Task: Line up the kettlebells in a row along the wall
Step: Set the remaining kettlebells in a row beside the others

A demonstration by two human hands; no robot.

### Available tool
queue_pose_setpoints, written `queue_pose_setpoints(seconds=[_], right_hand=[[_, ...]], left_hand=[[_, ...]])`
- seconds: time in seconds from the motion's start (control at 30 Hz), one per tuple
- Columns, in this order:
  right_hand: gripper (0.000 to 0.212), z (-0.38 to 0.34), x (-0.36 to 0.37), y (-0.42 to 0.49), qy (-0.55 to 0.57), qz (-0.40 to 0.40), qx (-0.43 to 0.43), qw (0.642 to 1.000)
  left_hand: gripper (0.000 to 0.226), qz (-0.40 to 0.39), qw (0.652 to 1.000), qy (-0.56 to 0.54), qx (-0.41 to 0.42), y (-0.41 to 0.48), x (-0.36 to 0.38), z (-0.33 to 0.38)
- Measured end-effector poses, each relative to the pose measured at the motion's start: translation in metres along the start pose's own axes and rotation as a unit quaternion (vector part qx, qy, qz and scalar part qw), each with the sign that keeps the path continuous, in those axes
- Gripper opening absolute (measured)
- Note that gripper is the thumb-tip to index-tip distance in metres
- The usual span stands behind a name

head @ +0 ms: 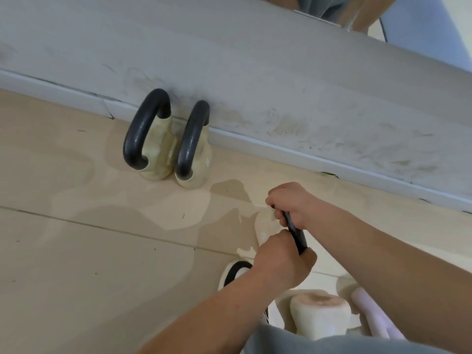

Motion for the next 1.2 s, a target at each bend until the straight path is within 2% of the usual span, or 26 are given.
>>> queue_pose_setpoints(seconds=[0.1,0.27,0.33,0.43,0.63,0.73,0.83,0.9,1.0,1.1,1.2], right_hand=[[0.012,-0.012,0.000,0.007,0.017,0.000,0.032,0.999],[0.022,-0.050,0.019,0.010,0.064,-0.026,0.005,0.998],[0.024,-0.072,0.023,0.018,0.108,-0.029,-0.001,0.994],[0.017,-0.104,0.030,0.026,0.161,-0.023,-0.010,0.987],[0.007,-0.141,0.039,0.034,0.091,0.014,-0.088,0.992],[0.036,-0.134,0.040,0.028,0.034,0.044,-0.149,0.987],[0.052,-0.118,0.045,0.024,0.048,0.013,-0.112,0.992],[0.050,-0.113,0.053,0.022,0.073,-0.021,-0.075,0.994],[0.045,-0.115,0.059,0.023,0.112,-0.001,-0.051,0.992],[0.038,-0.120,0.066,0.025,0.172,0.005,-0.020,0.985],[0.035,-0.122,0.074,0.025,0.227,0.012,0.004,0.974]], left_hand=[[0.024,0.039,0.999,-0.015,-0.026,0.003,-0.018,-0.006],[0.022,0.081,0.995,-0.006,-0.054,0.012,-0.057,-0.018],[0.020,0.124,0.992,-0.009,-0.037,0.021,-0.079,-0.022],[0.013,0.176,0.984,-0.013,0.009,0.032,-0.113,-0.027],[0.010,0.216,0.975,-0.047,0.031,0.048,-0.134,-0.036],[0.015,0.227,0.970,-0.090,0.021,0.053,-0.133,-0.038],[0.022,0.214,0.971,-0.107,0.000,0.055,-0.126,-0.043],[0.021,0.198,0.973,-0.118,-0.013,0.059,-0.122,-0.044],[0.017,0.178,0.976,-0.122,-0.025,0.070,-0.125,-0.046],[0.009,0.177,0.980,-0.084,0.009,0.075,-0.129,-0.048],[0.010,0.195,0.979,-0.028,0.055,0.072,-0.140,-0.053]])
Point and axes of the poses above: each hand's wrist, its own y-axis towards the middle knuckle, its own x-axis out of the palm, z = x × y, the point moved 5 cm from there along y, towards the middle knuckle, and after that the axes turned 1 degree about -y, right-handed, at the moved point
